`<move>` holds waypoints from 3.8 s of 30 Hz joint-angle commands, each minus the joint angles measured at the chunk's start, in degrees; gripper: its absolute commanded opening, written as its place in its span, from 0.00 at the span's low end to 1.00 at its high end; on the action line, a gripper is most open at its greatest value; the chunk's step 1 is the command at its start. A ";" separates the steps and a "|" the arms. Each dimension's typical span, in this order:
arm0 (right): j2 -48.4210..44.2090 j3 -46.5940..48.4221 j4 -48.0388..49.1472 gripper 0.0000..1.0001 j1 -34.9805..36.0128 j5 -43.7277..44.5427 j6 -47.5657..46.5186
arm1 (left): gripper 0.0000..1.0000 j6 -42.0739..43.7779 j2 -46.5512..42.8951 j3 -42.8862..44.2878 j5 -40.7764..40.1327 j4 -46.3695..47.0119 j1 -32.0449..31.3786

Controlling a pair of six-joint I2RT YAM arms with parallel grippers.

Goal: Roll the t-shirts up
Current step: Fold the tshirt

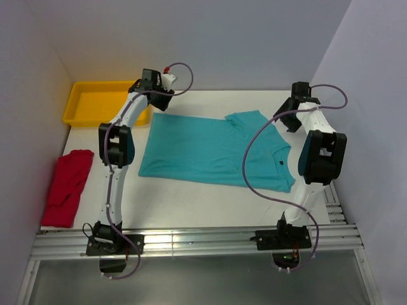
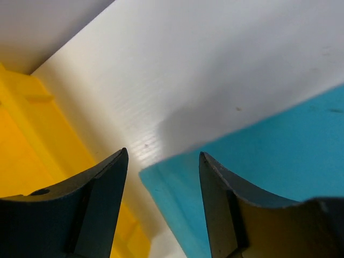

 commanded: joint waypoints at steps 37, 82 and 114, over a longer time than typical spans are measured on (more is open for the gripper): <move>6.77 6.15 5.44 0.67 -0.70 -3.04 -4.13 | 0.56 -14.53 8.42 3.27 -7.04 -6.57 7.99; 7.90 6.94 10.01 0.67 -1.57 -8.23 -7.29 | 0.00 -12.16 -8.54 -19.84 -6.61 8.80 5.79; 34.89 45.26 -1.24 0.72 5.72 -11.14 -20.03 | 0.00 -5.22 -14.88 -22.14 -1.06 15.14 0.17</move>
